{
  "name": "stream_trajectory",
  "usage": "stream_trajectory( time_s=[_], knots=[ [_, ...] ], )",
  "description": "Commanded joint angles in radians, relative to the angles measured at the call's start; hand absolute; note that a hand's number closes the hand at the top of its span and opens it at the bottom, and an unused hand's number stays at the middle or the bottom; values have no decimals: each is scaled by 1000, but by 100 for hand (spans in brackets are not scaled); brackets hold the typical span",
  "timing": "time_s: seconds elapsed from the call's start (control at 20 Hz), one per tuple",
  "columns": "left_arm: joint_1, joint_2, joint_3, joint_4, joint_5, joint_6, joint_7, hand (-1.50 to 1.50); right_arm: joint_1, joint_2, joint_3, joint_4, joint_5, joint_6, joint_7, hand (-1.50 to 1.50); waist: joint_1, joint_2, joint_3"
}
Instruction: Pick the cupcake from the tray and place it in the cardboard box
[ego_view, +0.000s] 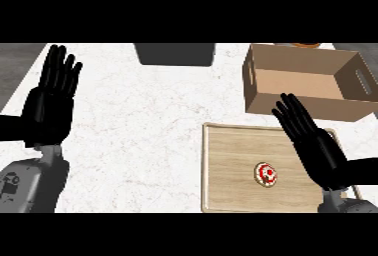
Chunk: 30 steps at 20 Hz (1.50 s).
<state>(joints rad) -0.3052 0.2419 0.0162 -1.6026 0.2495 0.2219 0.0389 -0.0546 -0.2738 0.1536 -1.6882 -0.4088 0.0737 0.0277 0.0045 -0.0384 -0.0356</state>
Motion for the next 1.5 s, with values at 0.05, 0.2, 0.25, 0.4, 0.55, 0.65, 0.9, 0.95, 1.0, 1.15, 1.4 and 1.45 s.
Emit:
stream_trajectory(
  time_s=[0.05, 0.2, 0.25, 0.4, 0.55, 0.65, 0.9, 0.95, 1.0, 1.15, 1.4, 1.45],
  knots=[
    [94, 23, 17, 65, -19, -18, -15, 0, 7, -102, -17, -81, 60, 82, -52, 150, -10, 36, 35],
    [191, 40, -9, 158, -107, 34, 13, 0, -98, -196, -66, -107, 97, 158, -117, 150, 2, 40, 36],
    [206, 49, -16, 217, -130, 32, 9, 0, -103, -235, -65, -125, 126, 202, -161, 150, -11, 44, 36],
    [217, 7, -42, 229, -128, 47, 26, 0, -16, -310, -99, -22, 432, 31, -190, 150, -29, 47, 37],
    [284, -2, -57, 221, -146, 38, -27, 0, 96, -283, -118, 33, 510, -1, -464, -150, -13, 39, 38],
    [227, 10, -36, 244, -140, 43, 25, 0, 114, -292, -126, 2, 565, -39, -517, -150, -18, 38, 37],
    [204, -5, -29, 268, -156, 54, 3, 0, 131, -470, -215, -113, 577, 69, -381, -150, -18, 36, 35],
    [208, -18, -40, 270, -160, 51, 5, 0, 172, -463, -202, -108, 607, 74, -396, -150, -16, 37, 35],
    [231, -36, -65, 263, -182, 67, -5, 0, 140, -521, -236, -126, 569, 134, -332, -150, -15, 36, 35],
    [229, 13, -13, 277, -141, -1, -8, 0, 159, -513, -234, -224, 543, 201, -187, -150, -11, 36, 35],
    [209, -34, -55, 269, -186, 44, -4, 0, 82, -610, -204, -344, 539, 337, 19, -150, -5, 37, 34],
    [236, -27, -36, 300, -176, 24, -53, 0, 149, -564, -143, -392, 619, 303, 11, -150, -9, 37, 34]
  ],
)
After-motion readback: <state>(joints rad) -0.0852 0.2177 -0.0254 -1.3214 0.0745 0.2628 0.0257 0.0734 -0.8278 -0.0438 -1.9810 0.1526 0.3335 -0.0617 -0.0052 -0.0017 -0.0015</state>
